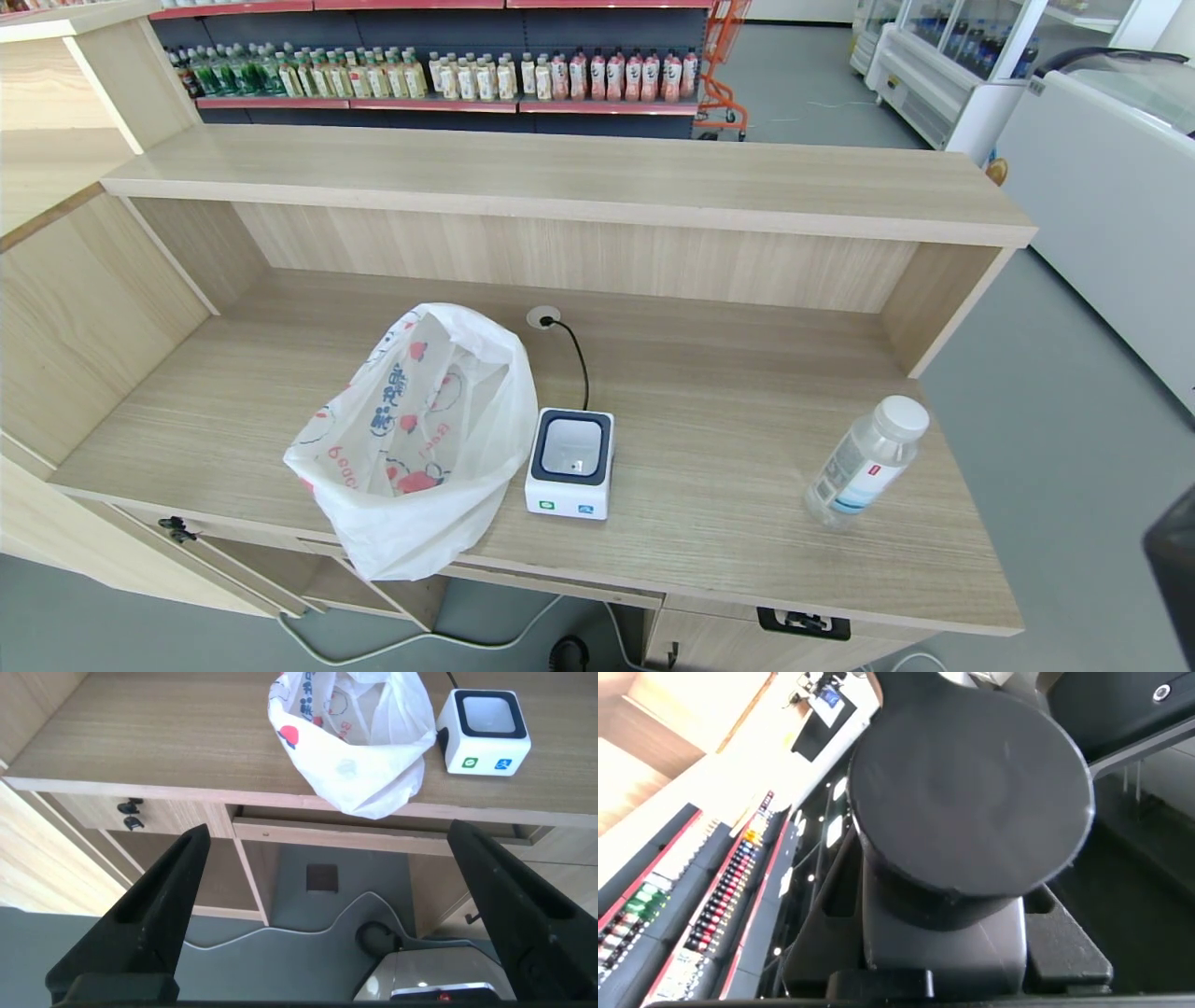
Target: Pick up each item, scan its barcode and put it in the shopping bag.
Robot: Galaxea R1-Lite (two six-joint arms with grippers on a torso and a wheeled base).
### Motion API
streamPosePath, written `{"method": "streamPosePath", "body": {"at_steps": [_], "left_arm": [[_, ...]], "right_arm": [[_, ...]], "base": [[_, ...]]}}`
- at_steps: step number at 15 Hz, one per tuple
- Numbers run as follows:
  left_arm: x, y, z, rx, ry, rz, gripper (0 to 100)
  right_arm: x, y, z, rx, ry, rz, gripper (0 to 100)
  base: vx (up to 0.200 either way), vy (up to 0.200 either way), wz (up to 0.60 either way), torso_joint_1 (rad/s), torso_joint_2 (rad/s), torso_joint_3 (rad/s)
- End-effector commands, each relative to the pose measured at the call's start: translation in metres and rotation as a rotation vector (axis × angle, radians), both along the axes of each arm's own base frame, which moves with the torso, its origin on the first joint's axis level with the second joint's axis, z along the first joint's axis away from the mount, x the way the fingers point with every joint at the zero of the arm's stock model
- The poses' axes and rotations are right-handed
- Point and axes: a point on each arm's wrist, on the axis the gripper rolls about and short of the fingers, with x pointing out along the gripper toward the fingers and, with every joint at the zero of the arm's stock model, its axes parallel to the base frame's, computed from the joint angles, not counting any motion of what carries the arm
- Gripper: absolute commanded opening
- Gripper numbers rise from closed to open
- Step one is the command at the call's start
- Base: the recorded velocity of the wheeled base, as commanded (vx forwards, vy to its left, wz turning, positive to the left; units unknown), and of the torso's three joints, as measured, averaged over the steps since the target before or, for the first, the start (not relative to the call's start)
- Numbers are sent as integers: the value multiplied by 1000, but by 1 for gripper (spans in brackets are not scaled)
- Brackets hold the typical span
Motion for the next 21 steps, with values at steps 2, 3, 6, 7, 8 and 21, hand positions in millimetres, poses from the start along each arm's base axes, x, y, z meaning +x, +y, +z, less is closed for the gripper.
{"method": "streamPosePath", "body": {"at_steps": [2, 3, 6, 7, 8, 21], "left_arm": [[0, 0, 0, 0, 1, 0, 100], [0, 0, 0, 0, 1, 0, 100], [0, 0, 0, 0, 1, 0, 100], [0, 0, 0, 0, 1, 0, 100], [0, 0, 0, 0, 1, 0, 100], [0, 0, 0, 0, 1, 0, 100]], "right_arm": [[5, 5, -3, -15, 26, 0, 0], [15, 6, 17, 26, 96, -73, 0], [42, -24, 60, 275, 512, -590, 0], [48, -38, 58, 413, 767, -758, 0], [49, -44, 58, 544, 973, -837, 0], [49, -53, 25, 795, 2800, -545, 0]], "base": [[0, 0, 0, 0, 0, 0], [0, 0, 0, 0, 0, 0], [0, 0, 0, 0, 0, 0], [0, 0, 0, 0, 0, 0], [0, 0, 0, 0, 0, 0], [0, 0, 0, 0, 0, 0]]}}
